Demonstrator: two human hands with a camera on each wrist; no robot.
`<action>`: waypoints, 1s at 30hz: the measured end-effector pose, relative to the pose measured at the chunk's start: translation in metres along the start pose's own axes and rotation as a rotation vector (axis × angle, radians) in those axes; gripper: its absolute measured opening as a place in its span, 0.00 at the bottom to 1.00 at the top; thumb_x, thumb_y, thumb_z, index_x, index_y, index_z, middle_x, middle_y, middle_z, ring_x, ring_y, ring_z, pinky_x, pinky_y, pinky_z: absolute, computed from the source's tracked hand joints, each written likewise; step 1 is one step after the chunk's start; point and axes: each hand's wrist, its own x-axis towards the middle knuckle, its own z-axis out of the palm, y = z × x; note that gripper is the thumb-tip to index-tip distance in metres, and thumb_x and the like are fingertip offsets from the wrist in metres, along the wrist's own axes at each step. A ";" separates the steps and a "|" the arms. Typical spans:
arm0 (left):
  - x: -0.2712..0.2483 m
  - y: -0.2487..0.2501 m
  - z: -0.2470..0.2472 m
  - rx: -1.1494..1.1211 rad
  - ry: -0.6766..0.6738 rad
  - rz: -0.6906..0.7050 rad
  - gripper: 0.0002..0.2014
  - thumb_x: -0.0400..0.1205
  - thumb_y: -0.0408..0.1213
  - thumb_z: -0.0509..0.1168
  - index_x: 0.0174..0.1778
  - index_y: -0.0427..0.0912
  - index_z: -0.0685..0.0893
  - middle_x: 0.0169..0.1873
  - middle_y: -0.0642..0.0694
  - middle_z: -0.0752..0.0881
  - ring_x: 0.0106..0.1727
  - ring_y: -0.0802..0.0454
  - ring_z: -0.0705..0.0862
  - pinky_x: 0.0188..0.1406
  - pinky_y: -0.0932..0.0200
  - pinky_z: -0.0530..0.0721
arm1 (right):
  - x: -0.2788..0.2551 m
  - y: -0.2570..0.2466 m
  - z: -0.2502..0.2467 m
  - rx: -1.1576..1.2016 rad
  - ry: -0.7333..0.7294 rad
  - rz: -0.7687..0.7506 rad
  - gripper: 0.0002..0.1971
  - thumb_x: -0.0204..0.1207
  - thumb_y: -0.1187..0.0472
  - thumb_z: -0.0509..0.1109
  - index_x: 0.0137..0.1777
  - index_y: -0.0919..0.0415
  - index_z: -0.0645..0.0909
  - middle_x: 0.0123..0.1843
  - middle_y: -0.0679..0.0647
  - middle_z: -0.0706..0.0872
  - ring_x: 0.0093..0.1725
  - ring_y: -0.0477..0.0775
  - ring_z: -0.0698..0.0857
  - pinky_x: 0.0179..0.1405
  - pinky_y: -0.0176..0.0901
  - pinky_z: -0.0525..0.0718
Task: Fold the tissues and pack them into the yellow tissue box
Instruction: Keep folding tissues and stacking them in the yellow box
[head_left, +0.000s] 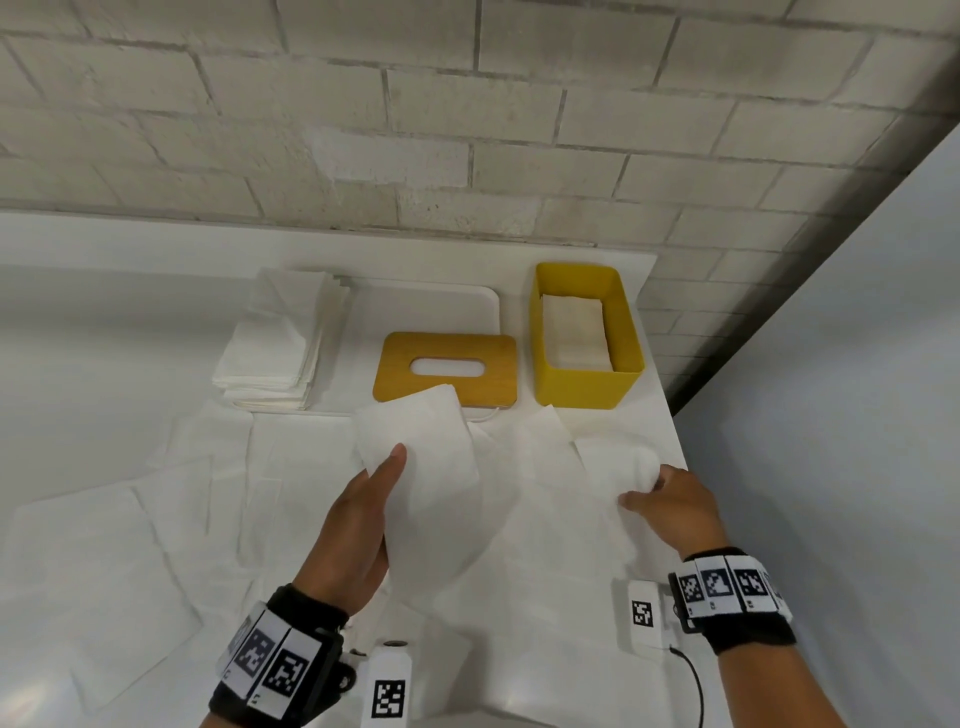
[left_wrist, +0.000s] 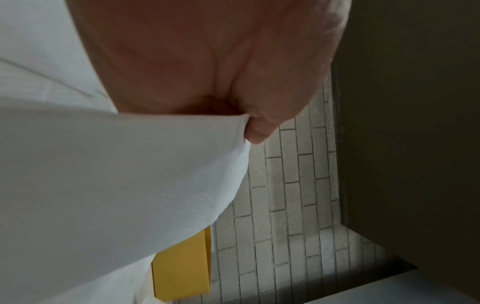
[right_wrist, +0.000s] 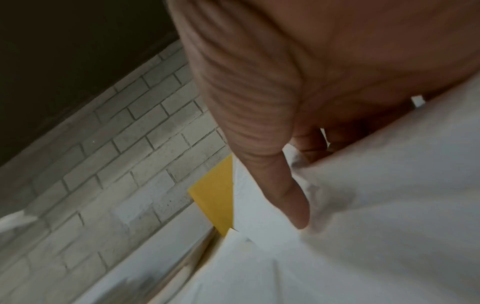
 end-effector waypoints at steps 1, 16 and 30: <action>0.000 0.000 0.000 0.002 0.004 -0.001 0.19 0.90 0.48 0.59 0.73 0.46 0.84 0.62 0.43 0.92 0.64 0.42 0.90 0.65 0.40 0.85 | -0.002 -0.001 0.000 0.048 0.002 -0.019 0.15 0.73 0.56 0.79 0.51 0.66 0.82 0.48 0.59 0.88 0.42 0.55 0.83 0.43 0.47 0.81; -0.001 0.009 0.022 -0.021 -0.064 -0.032 0.19 0.90 0.47 0.59 0.72 0.45 0.84 0.64 0.42 0.91 0.66 0.42 0.90 0.72 0.39 0.82 | -0.137 -0.103 -0.015 0.734 -0.487 -0.592 0.23 0.79 0.70 0.74 0.72 0.54 0.81 0.65 0.51 0.91 0.66 0.53 0.89 0.66 0.51 0.87; -0.003 0.009 0.028 -0.054 -0.085 -0.086 0.28 0.88 0.61 0.51 0.68 0.46 0.86 0.59 0.42 0.93 0.61 0.44 0.92 0.65 0.43 0.86 | -0.143 -0.109 0.004 0.632 -0.476 -0.668 0.25 0.78 0.67 0.77 0.71 0.45 0.79 0.64 0.41 0.90 0.64 0.43 0.88 0.62 0.39 0.87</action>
